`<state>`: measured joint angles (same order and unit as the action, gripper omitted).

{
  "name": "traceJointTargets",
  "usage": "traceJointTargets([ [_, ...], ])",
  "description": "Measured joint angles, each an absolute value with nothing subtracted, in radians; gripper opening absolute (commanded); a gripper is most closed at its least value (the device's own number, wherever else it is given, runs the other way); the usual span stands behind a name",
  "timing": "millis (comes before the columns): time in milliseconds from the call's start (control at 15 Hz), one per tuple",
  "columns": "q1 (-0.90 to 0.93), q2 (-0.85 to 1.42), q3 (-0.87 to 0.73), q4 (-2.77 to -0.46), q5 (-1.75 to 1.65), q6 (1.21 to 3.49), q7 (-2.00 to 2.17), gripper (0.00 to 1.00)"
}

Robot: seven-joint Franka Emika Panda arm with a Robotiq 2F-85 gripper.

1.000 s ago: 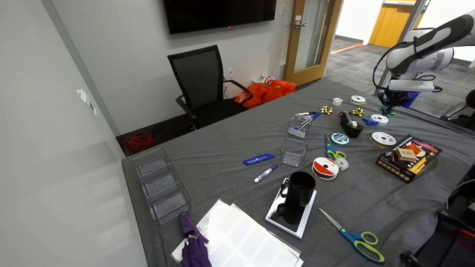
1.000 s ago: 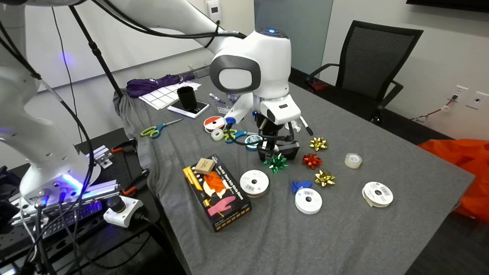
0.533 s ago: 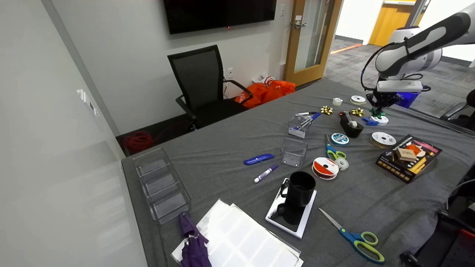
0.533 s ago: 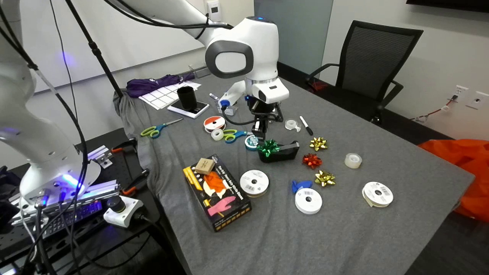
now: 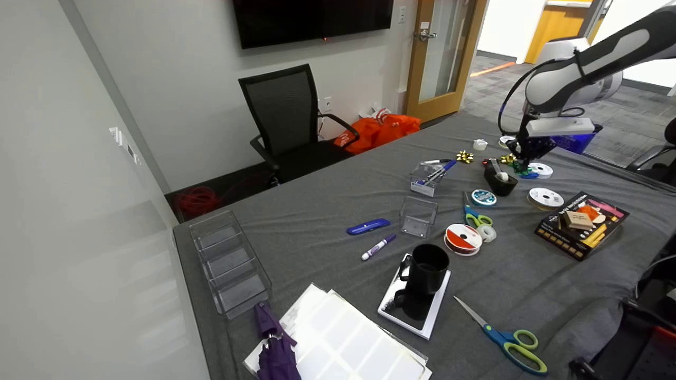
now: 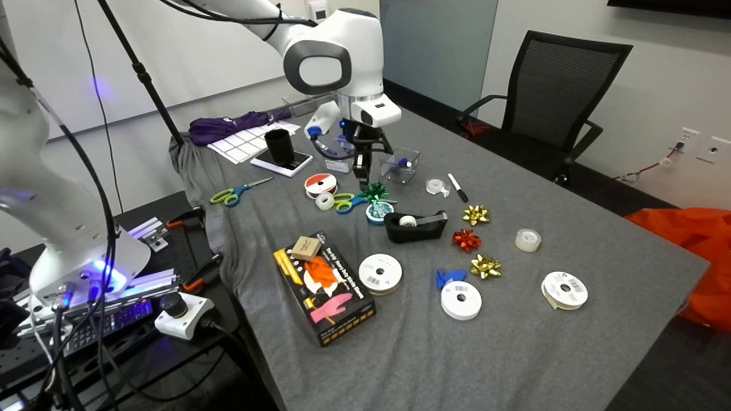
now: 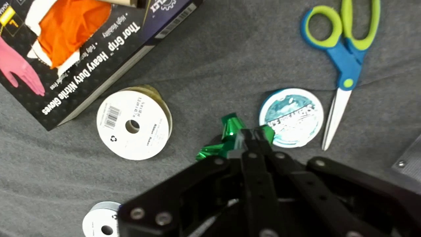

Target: Pick up the green gift bow and put it in the clear square container next to the red ribbon tape

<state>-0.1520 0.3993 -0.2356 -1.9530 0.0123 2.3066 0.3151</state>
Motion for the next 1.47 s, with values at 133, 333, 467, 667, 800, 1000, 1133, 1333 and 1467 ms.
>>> traceJointTargets([
  [133, -0.15, 0.352, -0.22, -1.991, 0.013, 2.312, 0.29, 0.0],
  [333, -0.157, 0.31, -0.22, -2.029, 0.012, 2.326, 0.251, 0.01],
  [467, -0.163, 0.302, -0.222, -2.038, 0.012, 2.329, 0.242, 0.01],
  [667, -0.163, 0.302, -0.222, -2.043, 0.012, 2.333, 0.242, 0.01],
  [800, -0.163, 0.302, -0.222, -2.043, 0.012, 2.334, 0.242, 0.0],
  [1000, -0.158, 0.302, -0.218, -2.043, 0.012, 2.333, 0.251, 0.0],
  [1133, -0.139, 0.307, -0.206, -2.043, 0.01, 2.333, 0.279, 0.0],
  [1333, -0.094, 0.323, -0.171, -2.036, 0.01, 2.331, 0.318, 0.0],
  [1467, -0.061, 0.332, -0.151, -2.028, 0.009, 2.331, 0.338, 0.0],
])
